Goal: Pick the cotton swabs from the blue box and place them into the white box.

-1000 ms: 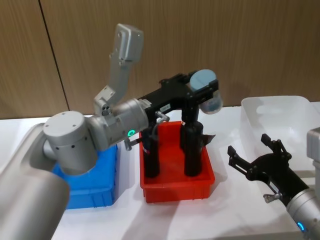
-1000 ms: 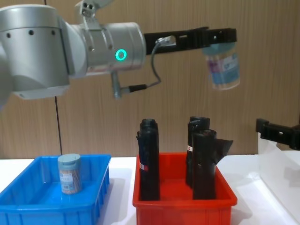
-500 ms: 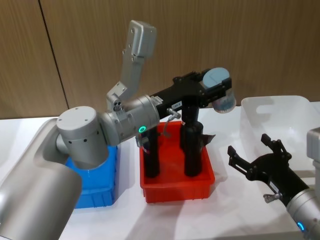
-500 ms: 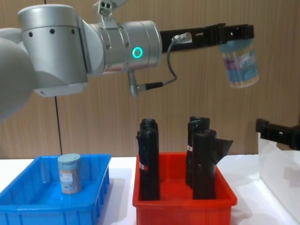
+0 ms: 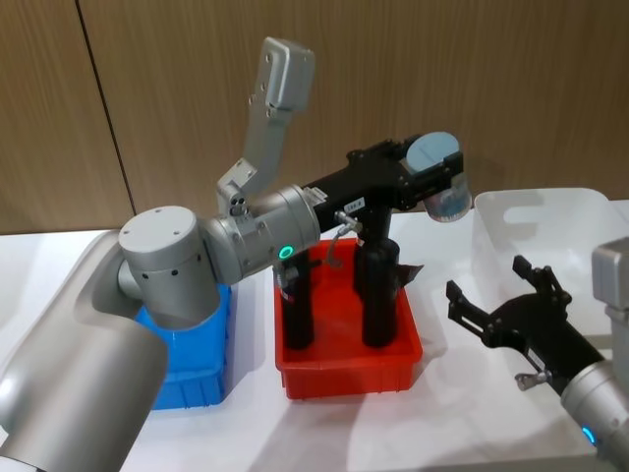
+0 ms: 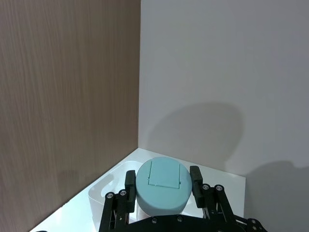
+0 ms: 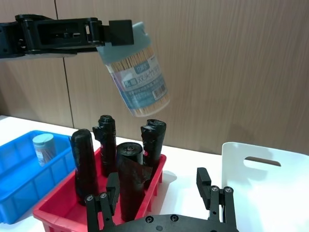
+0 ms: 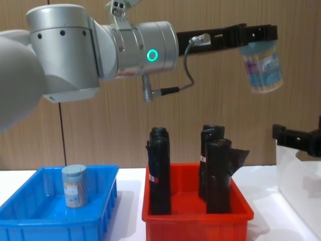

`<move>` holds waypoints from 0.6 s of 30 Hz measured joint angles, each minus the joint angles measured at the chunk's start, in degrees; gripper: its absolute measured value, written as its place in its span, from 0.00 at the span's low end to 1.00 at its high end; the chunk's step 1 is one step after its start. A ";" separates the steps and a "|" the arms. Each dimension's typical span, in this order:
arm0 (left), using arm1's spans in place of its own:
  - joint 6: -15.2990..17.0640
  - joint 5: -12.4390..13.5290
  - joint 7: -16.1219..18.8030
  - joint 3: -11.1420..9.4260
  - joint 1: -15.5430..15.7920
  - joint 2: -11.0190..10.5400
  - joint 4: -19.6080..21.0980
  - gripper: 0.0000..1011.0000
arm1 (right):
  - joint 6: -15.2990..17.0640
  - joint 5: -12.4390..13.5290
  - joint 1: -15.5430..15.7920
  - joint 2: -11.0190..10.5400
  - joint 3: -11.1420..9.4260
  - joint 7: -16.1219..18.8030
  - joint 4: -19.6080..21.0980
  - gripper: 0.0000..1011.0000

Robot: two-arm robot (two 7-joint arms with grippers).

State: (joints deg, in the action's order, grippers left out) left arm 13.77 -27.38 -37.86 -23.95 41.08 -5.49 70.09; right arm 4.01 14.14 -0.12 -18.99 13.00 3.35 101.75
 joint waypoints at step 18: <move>-0.07 -0.05 -0.18 -0.12 0.24 0.20 -0.37 0.67 | 6.62 -7.59 -5.15 1.51 0.26 1.08 0.85 0.99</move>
State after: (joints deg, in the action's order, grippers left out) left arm 13.69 -27.43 -38.04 -24.08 41.31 -5.29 69.73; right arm 10.63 6.55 -5.27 -17.48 13.26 4.43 102.59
